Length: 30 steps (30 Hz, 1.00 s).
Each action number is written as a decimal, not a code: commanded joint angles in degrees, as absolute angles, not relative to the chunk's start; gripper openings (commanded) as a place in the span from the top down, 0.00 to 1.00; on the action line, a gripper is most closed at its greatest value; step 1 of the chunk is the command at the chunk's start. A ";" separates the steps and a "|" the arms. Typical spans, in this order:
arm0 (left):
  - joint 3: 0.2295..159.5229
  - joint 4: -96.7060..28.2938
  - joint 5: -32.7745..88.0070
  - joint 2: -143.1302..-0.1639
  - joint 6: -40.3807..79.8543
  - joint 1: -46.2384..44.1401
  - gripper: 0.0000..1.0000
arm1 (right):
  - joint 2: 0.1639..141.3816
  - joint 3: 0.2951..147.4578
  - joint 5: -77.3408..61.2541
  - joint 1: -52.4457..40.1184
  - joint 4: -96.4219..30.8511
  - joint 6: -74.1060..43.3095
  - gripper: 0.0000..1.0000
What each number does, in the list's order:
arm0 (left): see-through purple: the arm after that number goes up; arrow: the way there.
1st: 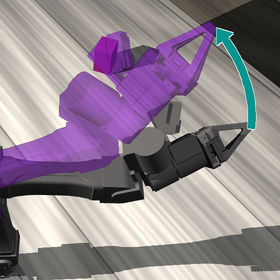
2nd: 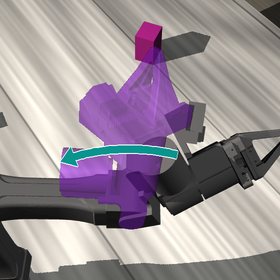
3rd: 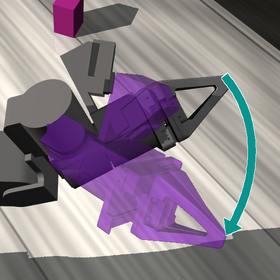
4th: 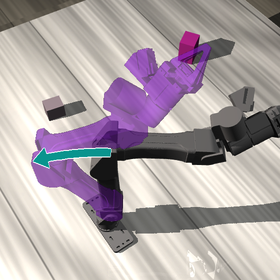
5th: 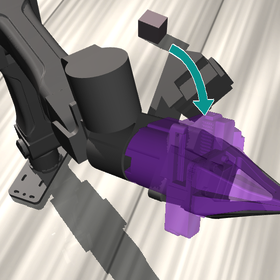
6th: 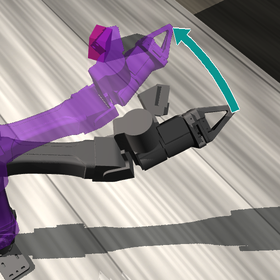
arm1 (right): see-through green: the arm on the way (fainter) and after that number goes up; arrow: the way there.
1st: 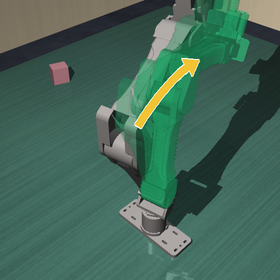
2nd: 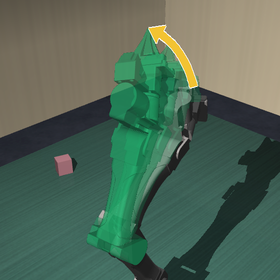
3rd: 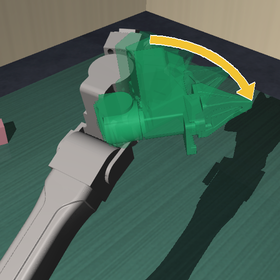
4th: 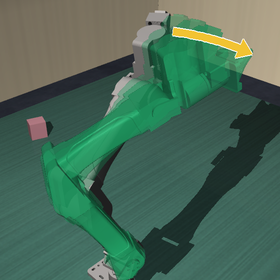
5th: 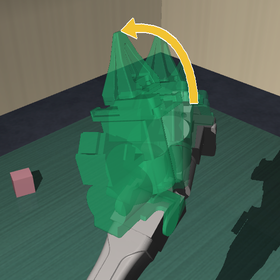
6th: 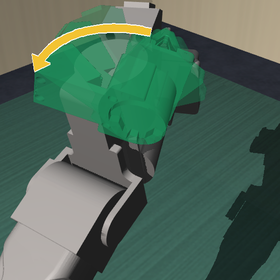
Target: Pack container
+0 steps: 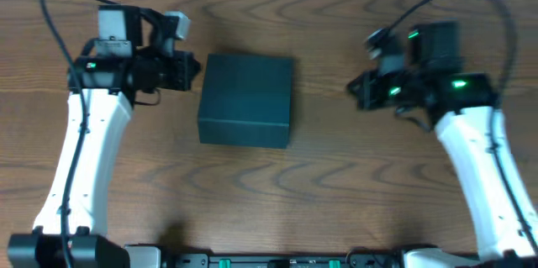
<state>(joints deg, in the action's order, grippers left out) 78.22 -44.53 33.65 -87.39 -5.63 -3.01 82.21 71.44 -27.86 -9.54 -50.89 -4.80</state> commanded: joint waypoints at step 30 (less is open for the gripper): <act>77.60 -44.05 43.05 -110.24 -10.74 -9.78 0.94 | 86.24 41.28 -2.98 -43.46 -6.61 -31.27 0.98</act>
<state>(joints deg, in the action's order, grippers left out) 78.17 -44.05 43.86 -108.16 -9.32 -9.54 84.14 42.02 -10.11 -41.06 -7.70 -29.41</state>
